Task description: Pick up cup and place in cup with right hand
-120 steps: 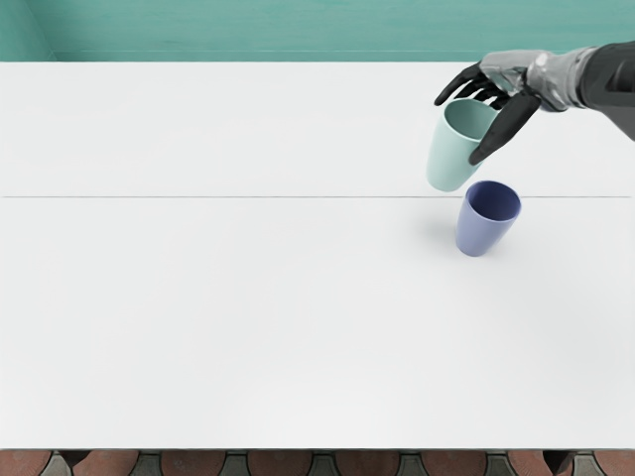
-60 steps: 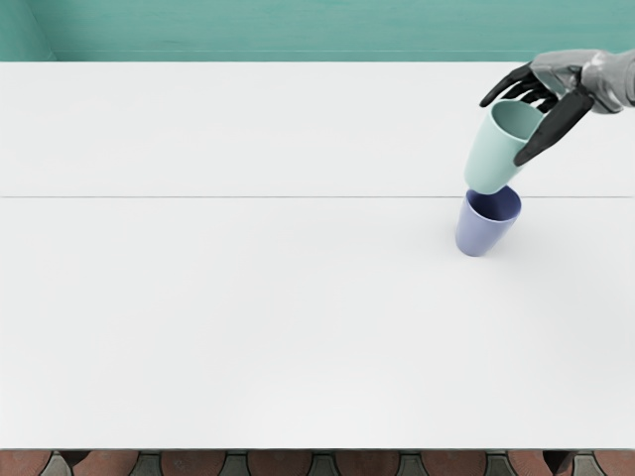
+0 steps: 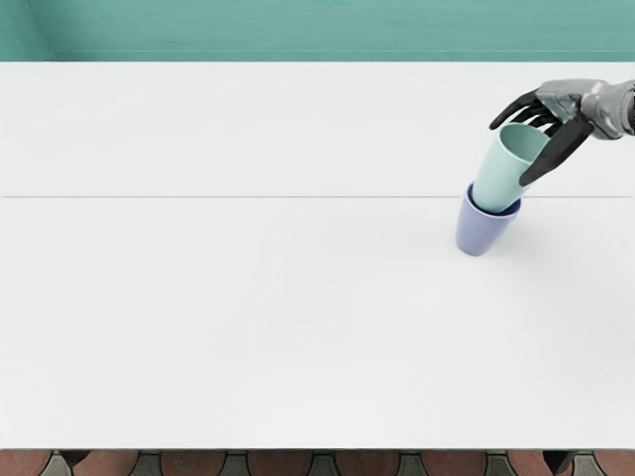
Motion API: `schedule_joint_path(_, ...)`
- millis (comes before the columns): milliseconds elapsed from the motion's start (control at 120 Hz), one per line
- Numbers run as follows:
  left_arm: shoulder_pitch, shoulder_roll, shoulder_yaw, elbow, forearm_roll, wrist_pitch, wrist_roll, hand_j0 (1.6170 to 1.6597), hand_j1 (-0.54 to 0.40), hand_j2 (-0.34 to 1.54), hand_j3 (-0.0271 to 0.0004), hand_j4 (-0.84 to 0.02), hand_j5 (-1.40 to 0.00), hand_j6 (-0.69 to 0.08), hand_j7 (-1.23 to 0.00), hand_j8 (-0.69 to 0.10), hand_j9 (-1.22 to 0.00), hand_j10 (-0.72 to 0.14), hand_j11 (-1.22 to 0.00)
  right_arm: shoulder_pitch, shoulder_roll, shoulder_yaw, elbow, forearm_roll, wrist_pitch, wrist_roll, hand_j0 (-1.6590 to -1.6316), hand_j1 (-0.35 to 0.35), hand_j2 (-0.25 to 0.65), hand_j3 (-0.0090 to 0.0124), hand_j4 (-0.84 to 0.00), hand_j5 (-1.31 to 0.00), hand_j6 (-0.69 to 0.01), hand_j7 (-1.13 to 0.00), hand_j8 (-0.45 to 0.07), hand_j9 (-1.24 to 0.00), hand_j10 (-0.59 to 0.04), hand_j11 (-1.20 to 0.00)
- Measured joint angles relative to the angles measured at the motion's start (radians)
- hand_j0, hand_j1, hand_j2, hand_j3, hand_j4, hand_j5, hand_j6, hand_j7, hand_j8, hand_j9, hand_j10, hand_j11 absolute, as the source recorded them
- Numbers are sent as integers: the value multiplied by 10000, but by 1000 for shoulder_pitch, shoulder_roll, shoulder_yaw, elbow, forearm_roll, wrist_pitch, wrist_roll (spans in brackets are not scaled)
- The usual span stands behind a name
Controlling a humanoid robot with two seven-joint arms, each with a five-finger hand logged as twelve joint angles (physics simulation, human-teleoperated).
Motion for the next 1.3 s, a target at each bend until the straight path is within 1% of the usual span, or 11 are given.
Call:
schedule_joint_path(108, 0, 0, 0, 0, 0, 0, 0, 16581, 3489, -1, -1, 2, -1, 3, 0, 3, -1, 2, -1, -15, 16, 0, -4, -18, -25, 0, -16566, 738, -37, -1, -4150, -5455, -3623, -5416, -3022, -5439, -3963, -5470)
schedule_joint_path(158, 0, 0, 0, 0, 0, 0, 0, 16581, 3489, -1, -1, 2, 0, 3, 0, 3, -1, 2, -1, -21, 26, -1, -6, -22, -29, 0, -16569, 745, 2, 10, -4110, -5386, -3652, -5354, -3055, -5379, -3960, -5411)
schedule_joint_path(175, 0, 0, 0, 0, 0, 0, 0, 16581, 3489, -1, -1, 2, 0, 3, 0, 3, -1, 2, -1, -23, 29, -1, -7, -23, -30, 0, -16570, 737, -12, 1, -4091, -5346, -3669, -5321, -3086, -5344, -3958, -5375)
schedule_joint_path(308, 0, 0, 0, 0, 0, 0, 0, 16581, 3489, -1, -1, 2, -1, 2, -1, 2, -1, 2, -1, -30, 43, -16, -14, -26, -35, 0, -16573, 603, -265, 0, -3783, -4937, -3666, -4912, -3182, -4931, -3715, -4946)
schedule_joint_path(433, 0, 0, 0, 0, 0, 0, 0, 16581, 3489, -1, -1, 2, -1, 2, -1, 2, -1, 2, -1, -31, 46, -23, -21, -21, -36, 0, -16576, -1189, -146, 0, -2145, -2780, -2089, -2763, -1823, -2776, -2106, -2783)
schedule_joint_path(558, 0, 0, 0, 0, 0, 0, 0, 16581, 3489, -1, -1, 2, -1, 3, -1, 3, -1, 2, -1, -31, 47, -21, -25, -15, -36, 0, -16578, -2252, -70, 0, -1185, -1510, -1163, -1498, -1013, -1507, -1160, -1510)
schedule_joint_path(792, 0, 0, 0, 0, 0, 0, 0, 16581, 3488, -1, -1, 2, -1, 3, -1, 3, -1, 2, -1, -26, 47, 40, -35, 108, 8, 0, -16580, -3106, -14, 0, -409, -486, -414, -478, -358, -483, -395, -483)
schedule_joint_path(958, 0, 0, 0, 0, 0, 0, 0, 16581, 3489, -1, -1, 2, -1, 3, -1, 3, -1, 2, -1, -30, 40, 93, -36, 251, 221, 3, -16580, -3325, -4, 0, -198, -217, -207, -211, -177, -215, -188, -214)
schedule_joint_path(1158, 0, 0, 0, 0, 0, 0, 0, 16581, 3489, -1, -1, 2, -1, 3, -1, 2, -1, 2, -1, -34, 37, 138, -32, 367, 378, 66, -16580, -3433, 0, 0, -90, -84, -99, -79, -84, -82, -83, -81)
schedule_joint_path(1208, 0, 0, 0, 0, 0, 0, 0, 16581, 3489, -1, -1, 2, -1, 2, -1, 2, -1, 2, -1, -49, 31, 145, -30, 402, 388, 120, -16580, -3446, 0, 0, -74, -66, -82, -62, -69, -64, -67, -64)
schedule_joint_path(1300, 0, 0, 0, 0, 0, 0, 0, 16581, 3489, -1, -1, 2, -1, 2, -1, 2, -1, 2, -1, -117, 19, 152, -24, 437, 398, 264, -16581, -3465, 2, 0, -52, -43, -58, -40, -49, -41, -46, -41)
